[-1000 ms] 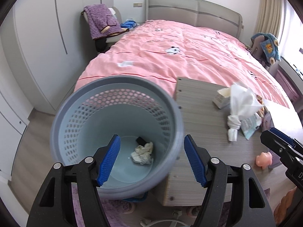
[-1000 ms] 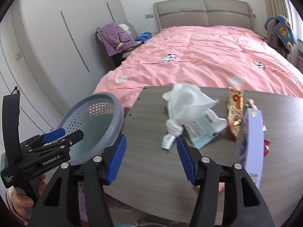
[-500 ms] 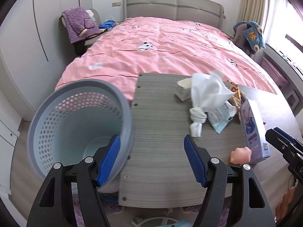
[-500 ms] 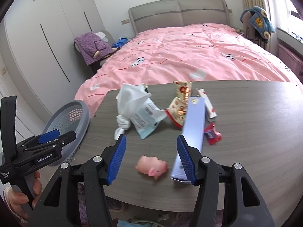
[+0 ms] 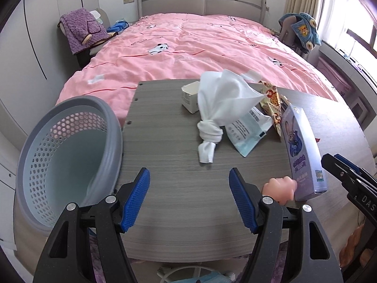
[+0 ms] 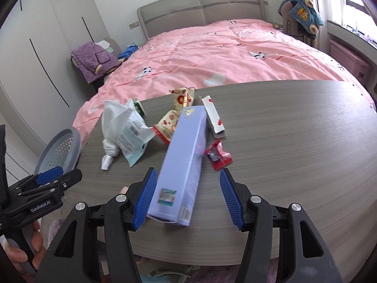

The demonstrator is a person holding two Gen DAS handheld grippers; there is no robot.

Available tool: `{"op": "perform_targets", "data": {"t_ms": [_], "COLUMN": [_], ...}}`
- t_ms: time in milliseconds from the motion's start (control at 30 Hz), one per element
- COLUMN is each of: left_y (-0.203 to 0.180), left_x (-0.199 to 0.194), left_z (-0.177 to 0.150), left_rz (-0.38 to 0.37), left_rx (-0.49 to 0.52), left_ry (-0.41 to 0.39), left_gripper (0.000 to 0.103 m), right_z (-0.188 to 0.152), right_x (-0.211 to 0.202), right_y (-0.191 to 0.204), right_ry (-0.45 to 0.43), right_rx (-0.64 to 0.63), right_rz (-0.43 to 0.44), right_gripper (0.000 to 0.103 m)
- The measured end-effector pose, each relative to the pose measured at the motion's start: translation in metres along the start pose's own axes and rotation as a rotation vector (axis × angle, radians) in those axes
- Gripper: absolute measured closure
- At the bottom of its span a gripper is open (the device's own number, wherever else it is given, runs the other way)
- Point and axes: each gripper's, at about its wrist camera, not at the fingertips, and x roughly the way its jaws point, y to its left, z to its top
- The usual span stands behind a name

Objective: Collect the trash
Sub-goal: 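Move both tools back to the table and grasp the lavender box with the right gripper, then grasp the pink pig toy with the left gripper and lift it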

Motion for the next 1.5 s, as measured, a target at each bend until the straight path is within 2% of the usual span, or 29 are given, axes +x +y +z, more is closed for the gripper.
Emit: {"op": "perform_targets", "data": {"t_ms": [267, 467, 833, 1100, 1200, 1500], "left_y": [-0.017, -0.018, -0.014, -0.010, -0.008, -0.010], "left_x": [0.011, 0.013, 0.017, 0.016, 0.014, 0.009], "left_z": [-0.003, -0.001, 0.000, -0.002, -0.004, -0.004], "left_rz": [0.007, 0.027, 0.030, 0.017, 0.010, -0.013], "left_rx": [0.018, 0.011, 0.008, 0.005, 0.003, 0.006], "left_ry": [0.022, 0.022, 0.025, 0.022, 0.020, 0.015], "left_gripper": [0.036, 0.036, 0.036, 0.036, 0.036, 0.036], "right_z": [0.005, 0.008, 0.012, 0.009, 0.009, 0.010], "right_x": [0.011, 0.015, 0.041, 0.053, 0.053, 0.044], "right_y": [-0.007, 0.003, 0.021, 0.025, 0.026, 0.027], "right_ry": [0.023, 0.034, 0.075, 0.095, 0.089, 0.065], "right_rx": [0.022, 0.007, -0.035, -0.055, -0.065, -0.063], "right_rz": [0.021, 0.048, -0.004, -0.048, -0.061, -0.048], "right_gripper": [0.048, 0.048, 0.049, 0.060, 0.069, 0.072]}}
